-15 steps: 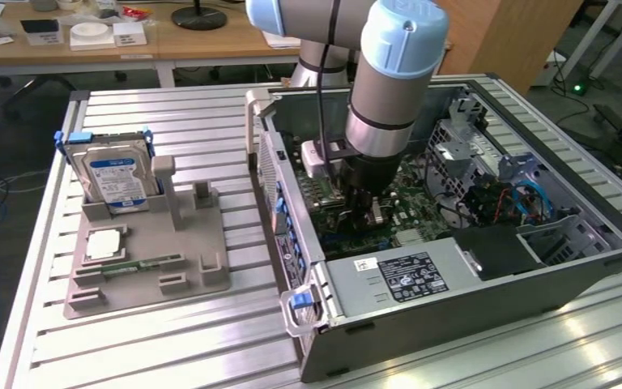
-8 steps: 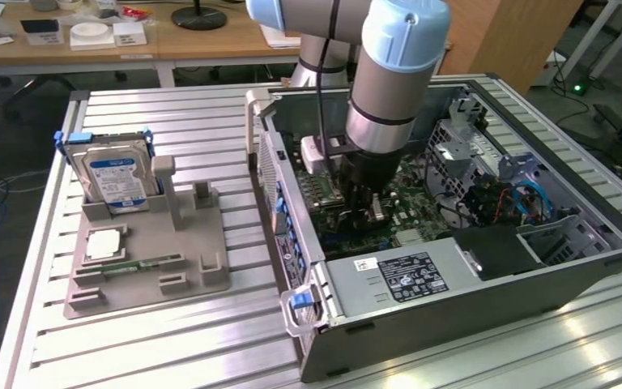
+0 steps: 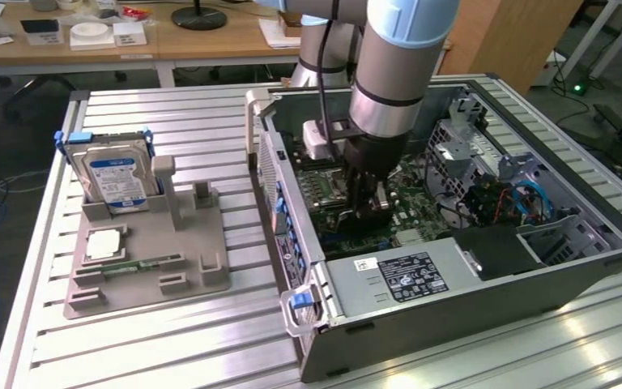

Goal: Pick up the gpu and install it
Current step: 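Insert the gpu into the slot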

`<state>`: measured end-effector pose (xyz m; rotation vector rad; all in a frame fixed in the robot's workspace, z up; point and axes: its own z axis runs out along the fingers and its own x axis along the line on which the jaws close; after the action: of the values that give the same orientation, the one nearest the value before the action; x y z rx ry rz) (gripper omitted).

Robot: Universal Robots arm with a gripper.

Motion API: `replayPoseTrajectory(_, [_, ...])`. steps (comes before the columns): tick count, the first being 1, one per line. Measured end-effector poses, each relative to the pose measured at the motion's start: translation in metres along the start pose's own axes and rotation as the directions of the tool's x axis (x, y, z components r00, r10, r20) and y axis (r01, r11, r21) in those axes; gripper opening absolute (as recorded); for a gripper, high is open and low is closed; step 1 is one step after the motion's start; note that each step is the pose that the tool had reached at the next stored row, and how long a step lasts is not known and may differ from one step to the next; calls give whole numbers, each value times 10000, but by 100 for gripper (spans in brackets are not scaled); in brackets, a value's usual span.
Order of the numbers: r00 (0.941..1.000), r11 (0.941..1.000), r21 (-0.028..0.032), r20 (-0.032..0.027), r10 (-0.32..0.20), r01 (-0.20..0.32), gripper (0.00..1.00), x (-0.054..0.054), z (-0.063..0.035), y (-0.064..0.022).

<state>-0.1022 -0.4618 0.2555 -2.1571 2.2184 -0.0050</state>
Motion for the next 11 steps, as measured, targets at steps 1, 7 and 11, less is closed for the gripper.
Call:
replayPoseTrajectory(1, [10000,10000,2,1,0,0,34,-1,-32,-1])
replayPoseTrajectory(7, [10000,10000,26,1,0,0,34,-7,-224,-8])
replayPoseTrajectory(11, [10000,10000,31,5,0,0,10,-8,-256,-9])
